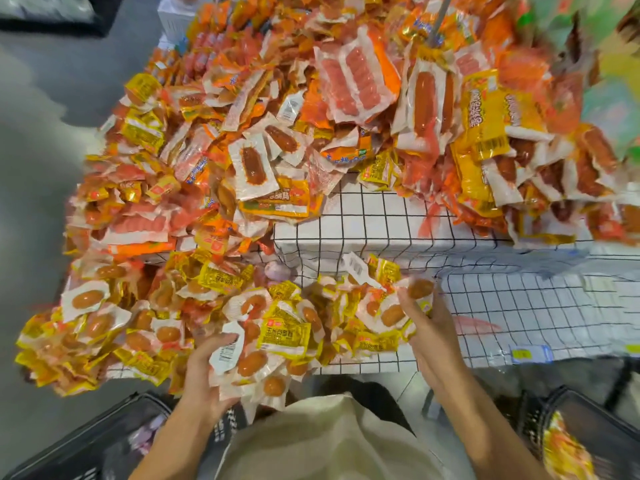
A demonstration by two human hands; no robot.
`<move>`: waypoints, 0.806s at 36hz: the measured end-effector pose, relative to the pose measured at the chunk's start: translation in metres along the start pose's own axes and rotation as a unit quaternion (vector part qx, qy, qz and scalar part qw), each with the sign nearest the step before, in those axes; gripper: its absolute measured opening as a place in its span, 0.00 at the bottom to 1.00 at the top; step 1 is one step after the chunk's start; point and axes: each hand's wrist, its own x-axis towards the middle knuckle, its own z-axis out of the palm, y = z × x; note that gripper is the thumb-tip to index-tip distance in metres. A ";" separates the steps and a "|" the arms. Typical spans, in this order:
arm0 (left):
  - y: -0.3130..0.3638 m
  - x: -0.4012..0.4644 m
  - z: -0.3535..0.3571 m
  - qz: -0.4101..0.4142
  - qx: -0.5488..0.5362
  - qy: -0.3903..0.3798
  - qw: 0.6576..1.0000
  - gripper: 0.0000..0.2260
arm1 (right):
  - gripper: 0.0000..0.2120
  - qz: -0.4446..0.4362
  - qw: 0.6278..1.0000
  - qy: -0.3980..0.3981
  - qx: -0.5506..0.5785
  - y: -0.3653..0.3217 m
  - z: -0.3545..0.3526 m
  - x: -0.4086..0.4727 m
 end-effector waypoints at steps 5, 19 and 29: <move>0.005 0.006 -0.005 -0.041 0.023 -0.046 0.998 0.08 | 0.15 0.031 0.997 0.047 0.055 0.007 -0.011 -0.028; 0.004 -0.025 0.036 0.062 0.149 -0.041 0.986 0.13 | 0.18 -0.013 0.990 0.083 0.113 -0.006 -0.080 -0.084; -0.100 -0.086 0.119 0.006 0.113 -0.151 0.982 0.09 | 0.14 -0.046 0.978 0.083 0.185 -0.009 -0.210 -0.118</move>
